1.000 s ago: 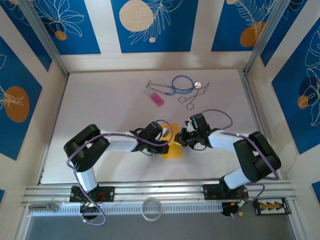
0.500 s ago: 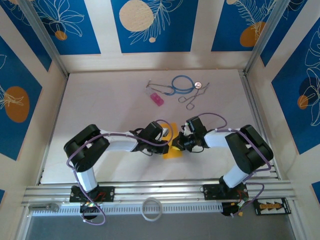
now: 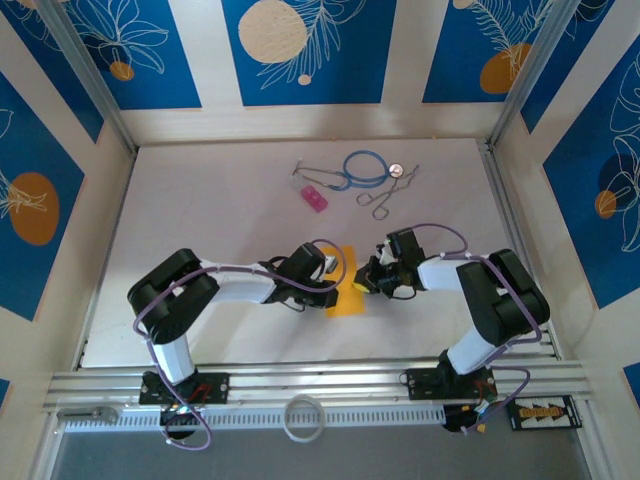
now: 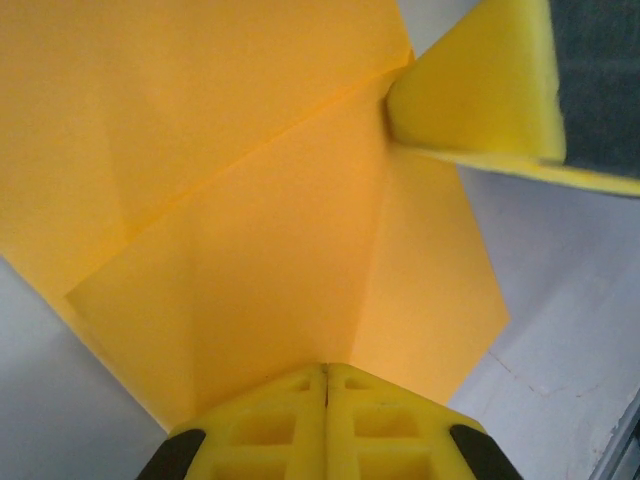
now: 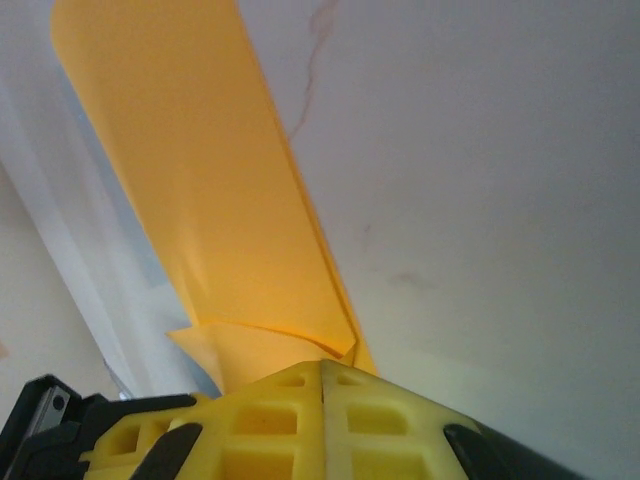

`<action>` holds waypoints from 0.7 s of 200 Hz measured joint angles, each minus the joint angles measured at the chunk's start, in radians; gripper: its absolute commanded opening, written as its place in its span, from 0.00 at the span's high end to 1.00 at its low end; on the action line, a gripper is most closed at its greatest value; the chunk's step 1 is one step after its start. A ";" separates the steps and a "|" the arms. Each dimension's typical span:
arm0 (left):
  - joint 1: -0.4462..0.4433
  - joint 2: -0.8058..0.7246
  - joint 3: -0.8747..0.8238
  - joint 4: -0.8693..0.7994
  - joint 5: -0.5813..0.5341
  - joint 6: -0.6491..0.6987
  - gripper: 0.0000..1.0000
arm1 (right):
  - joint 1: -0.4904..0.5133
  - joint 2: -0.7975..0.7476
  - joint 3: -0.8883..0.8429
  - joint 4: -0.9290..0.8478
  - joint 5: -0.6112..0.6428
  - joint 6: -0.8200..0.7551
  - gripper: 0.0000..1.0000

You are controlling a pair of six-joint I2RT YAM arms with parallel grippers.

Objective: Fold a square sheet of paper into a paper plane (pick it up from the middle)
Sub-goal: Fold the triangle a second time at the center of the table.

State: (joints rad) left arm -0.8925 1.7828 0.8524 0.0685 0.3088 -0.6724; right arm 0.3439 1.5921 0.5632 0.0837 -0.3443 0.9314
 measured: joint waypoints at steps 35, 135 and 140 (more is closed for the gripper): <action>0.000 -0.003 -0.003 -0.004 0.000 0.001 1.00 | -0.039 -0.031 0.005 -0.031 0.064 -0.012 1.00; 0.000 -0.007 -0.005 -0.010 0.001 0.026 1.00 | 0.071 -0.026 0.015 0.029 0.031 -0.022 1.00; 0.000 -0.007 -0.005 -0.011 0.001 0.027 1.00 | 0.069 -0.009 0.015 0.029 0.031 -0.021 1.00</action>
State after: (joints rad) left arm -0.8925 1.7756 0.8478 0.0574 0.3099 -0.6456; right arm 0.4129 1.5833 0.5781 0.1127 -0.3138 0.9100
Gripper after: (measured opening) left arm 0.048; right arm 0.057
